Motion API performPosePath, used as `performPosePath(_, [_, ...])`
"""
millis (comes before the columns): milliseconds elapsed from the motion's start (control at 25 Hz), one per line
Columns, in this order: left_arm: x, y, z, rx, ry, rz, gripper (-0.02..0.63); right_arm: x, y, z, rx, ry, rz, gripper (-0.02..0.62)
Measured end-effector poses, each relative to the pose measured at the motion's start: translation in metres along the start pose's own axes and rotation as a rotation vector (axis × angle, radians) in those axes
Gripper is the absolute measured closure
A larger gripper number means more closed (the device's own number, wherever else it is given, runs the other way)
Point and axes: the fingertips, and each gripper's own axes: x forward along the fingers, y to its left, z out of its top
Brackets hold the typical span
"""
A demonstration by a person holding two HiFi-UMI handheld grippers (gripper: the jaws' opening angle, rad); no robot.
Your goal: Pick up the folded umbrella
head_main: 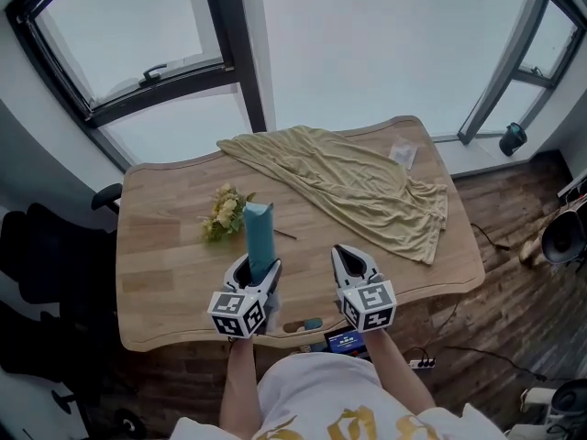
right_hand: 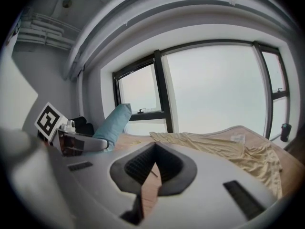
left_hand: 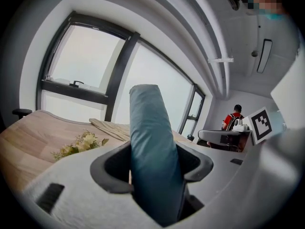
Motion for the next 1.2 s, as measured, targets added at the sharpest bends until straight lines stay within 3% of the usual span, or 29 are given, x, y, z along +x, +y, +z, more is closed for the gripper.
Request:
performPosePath(440, [-0.023, -0.012, 0.015, 0.006, -0.097, 0.004, 0.333, -0.018, 0.016, 0.002, -0.073, -0.01, -0.005, 0.584])
performPosePath(1200, [-0.024, -0.021, 0.021, 0.028, -0.102, -0.016, 0.333, -0.023, 0.02, 0.003, -0.083, -0.019, -0.01, 0.584])
